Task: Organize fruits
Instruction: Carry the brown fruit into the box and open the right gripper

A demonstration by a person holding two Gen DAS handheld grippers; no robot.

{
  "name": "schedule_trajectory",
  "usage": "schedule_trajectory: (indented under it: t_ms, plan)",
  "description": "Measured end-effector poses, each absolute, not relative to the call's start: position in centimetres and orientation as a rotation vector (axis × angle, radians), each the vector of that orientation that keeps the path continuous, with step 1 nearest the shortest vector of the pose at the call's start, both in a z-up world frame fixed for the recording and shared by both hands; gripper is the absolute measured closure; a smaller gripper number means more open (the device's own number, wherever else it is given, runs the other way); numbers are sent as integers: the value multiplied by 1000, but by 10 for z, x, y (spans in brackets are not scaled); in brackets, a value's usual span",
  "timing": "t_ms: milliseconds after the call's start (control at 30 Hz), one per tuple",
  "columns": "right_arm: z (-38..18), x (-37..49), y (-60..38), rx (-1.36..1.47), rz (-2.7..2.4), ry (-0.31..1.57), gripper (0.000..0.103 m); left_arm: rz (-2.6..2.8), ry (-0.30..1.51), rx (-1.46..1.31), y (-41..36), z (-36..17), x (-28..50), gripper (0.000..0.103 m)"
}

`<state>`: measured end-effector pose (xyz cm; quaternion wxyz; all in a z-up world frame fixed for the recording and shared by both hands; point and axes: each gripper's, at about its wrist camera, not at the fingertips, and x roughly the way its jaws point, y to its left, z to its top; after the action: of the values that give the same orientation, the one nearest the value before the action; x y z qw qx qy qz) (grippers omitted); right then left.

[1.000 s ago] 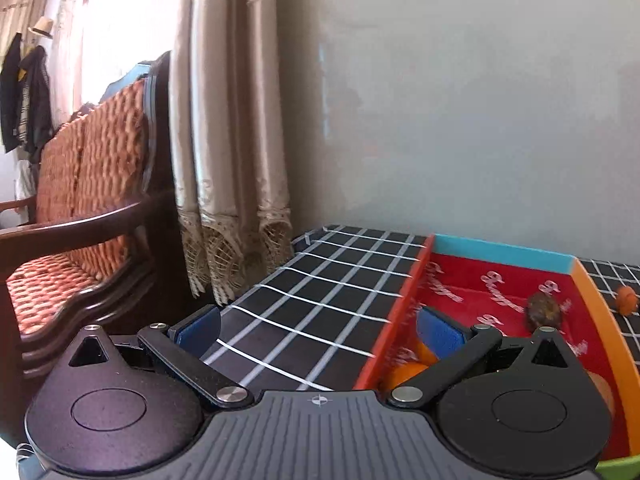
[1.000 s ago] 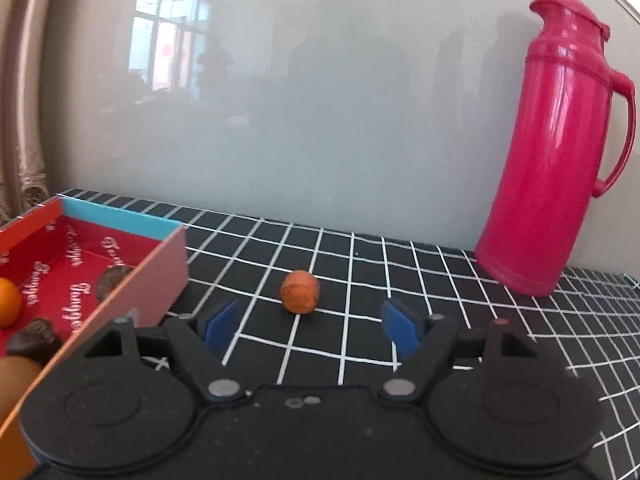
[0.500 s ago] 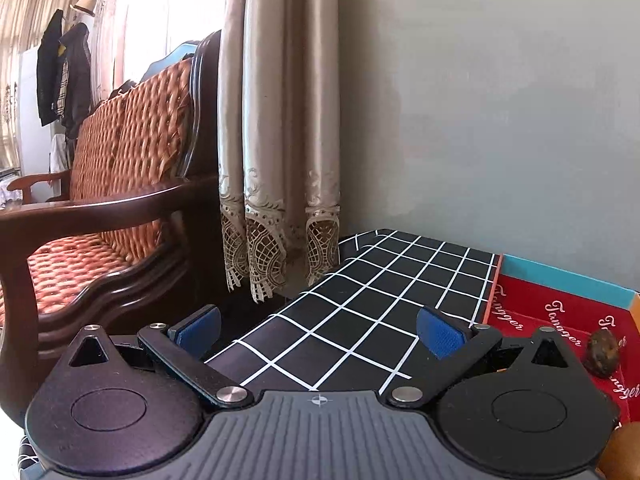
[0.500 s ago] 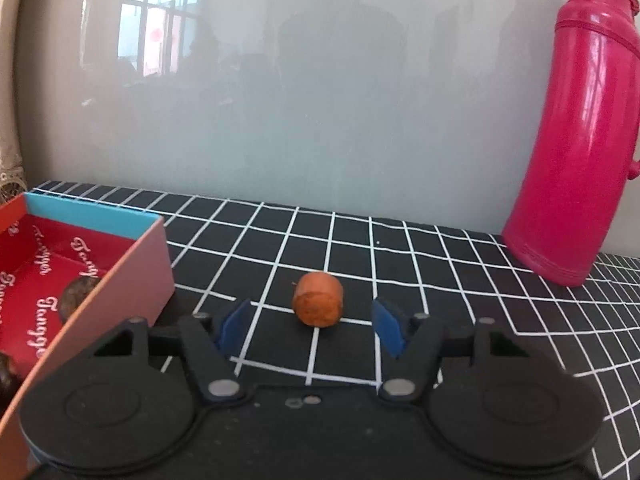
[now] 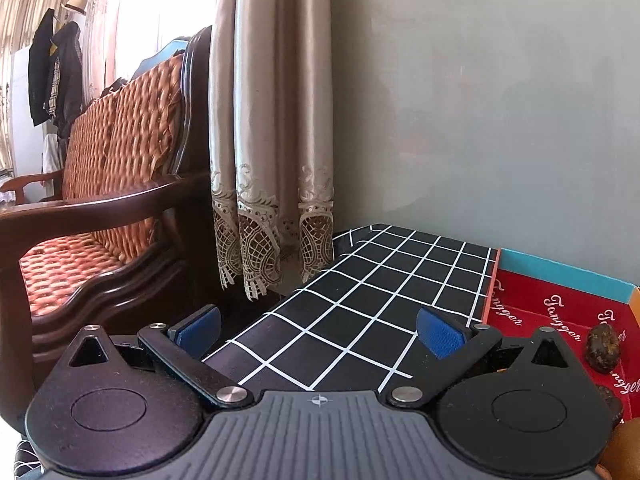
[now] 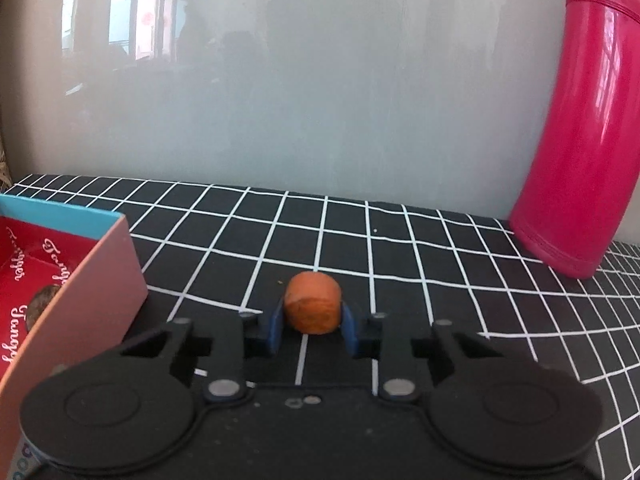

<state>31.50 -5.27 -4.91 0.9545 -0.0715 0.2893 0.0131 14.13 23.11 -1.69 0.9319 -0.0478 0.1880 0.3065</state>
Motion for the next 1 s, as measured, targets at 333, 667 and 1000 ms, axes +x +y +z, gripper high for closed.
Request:
schedule_trajectory:
  t_ms: [333, 667, 1000]
  plan:
    - [-32, 279, -58, -166, 34, 550, 75, 600, 372, -108, 224, -6, 133, 0]
    - [5, 214, -58, -169, 109, 476, 75, 568, 340, -79, 203, 19, 104, 0]
    - [21, 175, -16, -204, 269, 422, 75, 587, 335, -77, 201, 21, 73, 0]
